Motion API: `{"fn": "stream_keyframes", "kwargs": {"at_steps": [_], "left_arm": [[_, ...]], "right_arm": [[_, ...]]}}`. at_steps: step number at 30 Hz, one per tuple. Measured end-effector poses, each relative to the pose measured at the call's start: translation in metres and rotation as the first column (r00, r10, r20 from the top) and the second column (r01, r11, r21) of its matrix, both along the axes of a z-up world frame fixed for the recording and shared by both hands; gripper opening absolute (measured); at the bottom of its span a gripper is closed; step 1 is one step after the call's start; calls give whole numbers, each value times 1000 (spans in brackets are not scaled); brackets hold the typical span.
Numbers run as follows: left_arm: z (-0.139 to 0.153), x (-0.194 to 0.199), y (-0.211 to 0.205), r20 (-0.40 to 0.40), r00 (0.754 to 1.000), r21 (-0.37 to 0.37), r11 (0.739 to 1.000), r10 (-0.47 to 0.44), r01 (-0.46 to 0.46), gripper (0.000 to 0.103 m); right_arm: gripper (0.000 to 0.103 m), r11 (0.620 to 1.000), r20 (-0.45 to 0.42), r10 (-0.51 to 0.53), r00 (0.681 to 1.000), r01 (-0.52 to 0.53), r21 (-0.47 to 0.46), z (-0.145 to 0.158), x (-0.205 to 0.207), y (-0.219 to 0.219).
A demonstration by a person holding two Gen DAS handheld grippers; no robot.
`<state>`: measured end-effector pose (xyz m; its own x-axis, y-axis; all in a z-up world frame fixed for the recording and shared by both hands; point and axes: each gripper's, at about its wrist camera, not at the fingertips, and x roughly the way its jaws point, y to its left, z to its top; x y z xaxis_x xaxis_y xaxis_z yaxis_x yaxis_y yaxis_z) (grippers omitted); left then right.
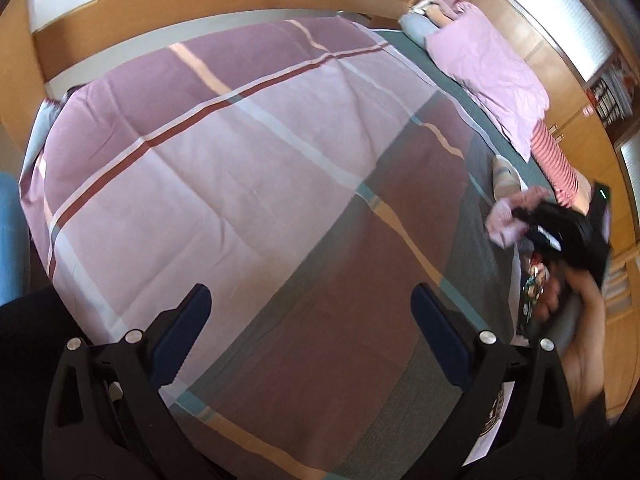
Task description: Collect trash
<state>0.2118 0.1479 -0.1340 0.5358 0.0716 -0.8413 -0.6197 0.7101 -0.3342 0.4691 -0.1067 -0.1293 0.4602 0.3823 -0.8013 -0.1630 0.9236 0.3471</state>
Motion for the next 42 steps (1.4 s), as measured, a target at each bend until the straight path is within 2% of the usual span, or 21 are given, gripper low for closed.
{"fn": "stream_keyframes", "kwargs": {"at_steps": [3,6,8,10,11,13,15,16,18,21,23,26,27,28,29,31,35,37,39,41,42], "left_arm": [[-3,-7,11,17,998,-48,997,68,-67,99],[-6,-16,21,29,989,-91,986,144,-141,99],[-6,-17,23,33,987,-98,983,158,-154,99],[-7,-13,19,26,991,-97,987,134,-131,99],[-9,-11,18,20,993,-98,988,119,-117,99],[-10,-10,16,12,994,-102,989,106,-104,99],[-11,-11,17,9,994,-109,988,109,-107,99],[-12,-11,17,7,994,-115,987,114,-112,99],[-15,-10,18,-2,993,-126,985,115,-115,99],[-17,-7,14,-16,995,-135,986,94,-95,99],[-18,-4,12,-22,997,-134,988,75,-77,99],[-19,-2,10,-28,998,-136,989,62,-65,99],[-20,-2,10,-30,998,-138,988,62,-66,99],[-20,-2,10,-30,998,-140,988,63,-67,99],[-21,-2,11,-31,998,-144,987,63,-67,99],[-22,-1,11,-31,998,-146,987,60,-64,99],[-20,-1,11,-13,999,-155,987,44,-46,99],[-19,0,9,1,1000,-166,986,27,-26,99],[-18,3,5,15,1000,-176,984,-5,7,99],[-17,5,1,19,999,-176,984,-33,36,99],[-18,6,-2,20,999,-178,983,-49,52,99]], "right_arm": [[27,984,-33,179,983,-178,27,7,-36,13],[27,925,-72,381,922,-380,29,11,-83,33],[30,869,-100,494,864,-495,13,12,-114,44],[54,827,-110,560,821,-563,4,17,-133,48],[60,820,-82,569,818,-572,-15,25,-138,45],[75,854,13,521,854,-520,-32,47,-134,27],[78,913,67,407,911,-407,-3,60,-113,5],[80,960,86,277,957,-278,8,63,-94,-17],[81,999,73,32,997,-29,-31,58,-64,-49],[81,961,29,-238,971,240,-136,37,-32,-79],[81,963,32,-218,975,220,-156,22,-22,-78],[81,953,0,-148,989,143,-266,-9,-5,-58],[77,950,-22,-144,989,132,-284,-20,-3,-55],[51,953,-34,-142,989,127,-274,-25,-4,-53],[40,964,-61,-134,989,116,-240,-32,-7,-55],[39,975,-61,-115,991,101,-197,-32,-19,-56],[38,991,-116,41,992,-54,-119,-19,-58,-33],[38,988,-167,134,977,-144,-50,-14,-86,-18],[38,973,-243,232,942,-223,64,-15,-107,-6],[38,959,-249,280,927,-258,118,-8,-126,-1],[38,961,-227,273,935,-254,107,0,-134,-3]]}}
